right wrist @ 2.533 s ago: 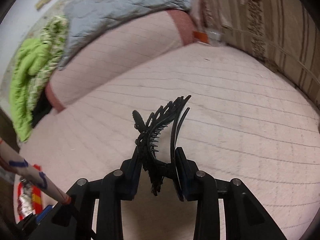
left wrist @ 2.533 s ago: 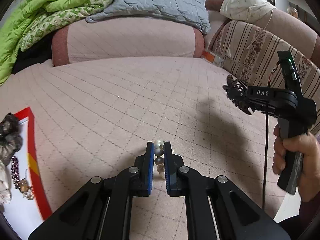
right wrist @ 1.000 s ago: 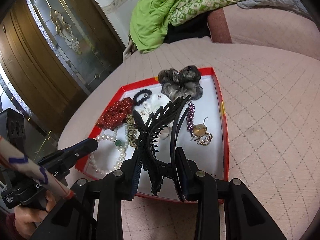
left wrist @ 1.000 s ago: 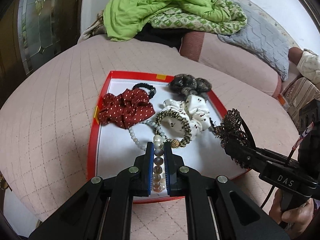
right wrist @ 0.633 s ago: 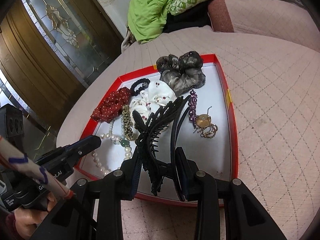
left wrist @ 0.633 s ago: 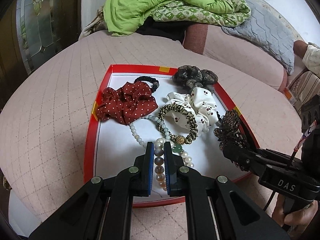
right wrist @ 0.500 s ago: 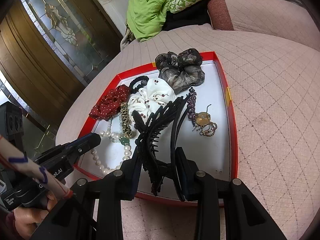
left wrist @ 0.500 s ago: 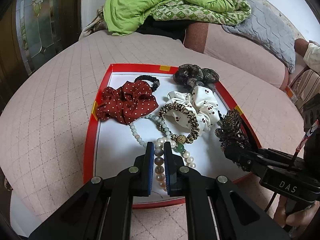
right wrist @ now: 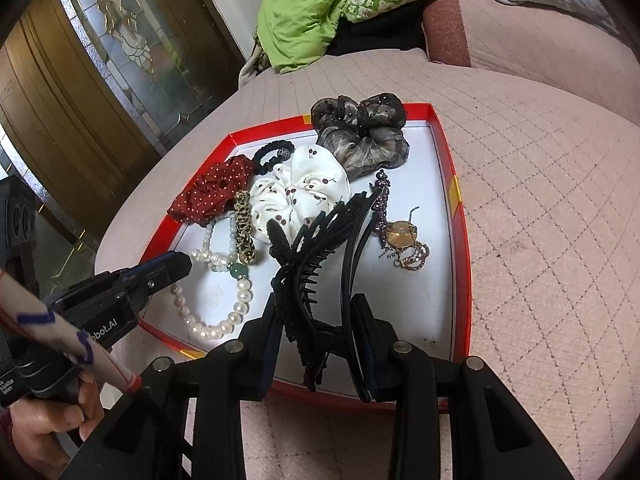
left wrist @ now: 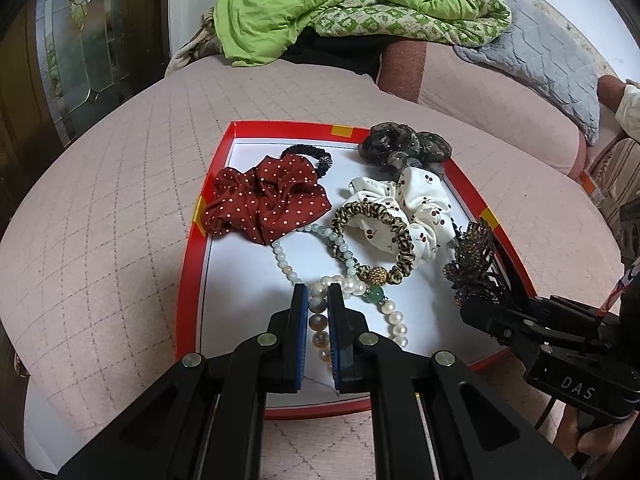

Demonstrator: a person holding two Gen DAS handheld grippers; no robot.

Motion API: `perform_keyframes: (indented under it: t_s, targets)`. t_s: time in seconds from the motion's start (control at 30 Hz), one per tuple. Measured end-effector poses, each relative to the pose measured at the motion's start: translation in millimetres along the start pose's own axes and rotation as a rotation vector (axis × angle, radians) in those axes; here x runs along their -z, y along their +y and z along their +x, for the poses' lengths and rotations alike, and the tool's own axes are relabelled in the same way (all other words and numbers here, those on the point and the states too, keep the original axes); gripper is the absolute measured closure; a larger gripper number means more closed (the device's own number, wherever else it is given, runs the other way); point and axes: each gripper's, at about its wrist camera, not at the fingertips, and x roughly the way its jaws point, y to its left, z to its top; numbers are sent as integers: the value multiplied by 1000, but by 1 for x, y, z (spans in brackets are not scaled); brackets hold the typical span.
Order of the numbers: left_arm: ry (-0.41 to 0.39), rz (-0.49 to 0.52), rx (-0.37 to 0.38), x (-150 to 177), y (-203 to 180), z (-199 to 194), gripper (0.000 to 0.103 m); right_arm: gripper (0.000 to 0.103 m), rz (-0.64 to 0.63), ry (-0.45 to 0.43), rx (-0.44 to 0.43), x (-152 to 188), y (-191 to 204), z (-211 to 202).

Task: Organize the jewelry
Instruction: 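Open both grippers to release the pearl bracelet and claw clip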

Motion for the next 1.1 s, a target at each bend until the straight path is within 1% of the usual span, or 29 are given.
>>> perform_keyframes:
  t_s: [0.1,0.37,0.57,0.63,0.7,0.87,0.9,0.93,0.97,1.03,1.1]
  targets:
    - [-3,-8,-3,0,1,0,94,58,-5,-3,4,0,0,-1]
    - [-2,-3,-6,-1,3,1,94,56,-3,-9,-10,-1,1,-5]
    - [-10,-2,-24,1,3,-1,92,50,-13,-42,-15,-2,4,-15]
    - [-14,-4,-32,1,2,-2,82,50,-16,-54,-16,-2,4,-18]
    - [-26,-7,-44,1,2,-5,75,50,-19,-67,-18,-3,5,-22]
    - [-54,-12,-58,0,2,-10,72,50,-27,-99,-6,-3,4,-31]
    - [-70,-10,-63,0,2,-13,68,49,-26,-107,-2,-3,4,-33]
    - [-81,-7,-67,0,0,-15,61,48,-25,-118,5,-3,3,-37]
    - [-103,-3,-77,0,-1,-20,57,47,-22,-131,13,-3,2,-41]
    - [-151,2,-92,2,-3,-31,43,43,-8,-162,28,1,-1,-52]
    - [-187,5,-97,3,-6,-40,37,38,4,-189,44,6,-5,-63]
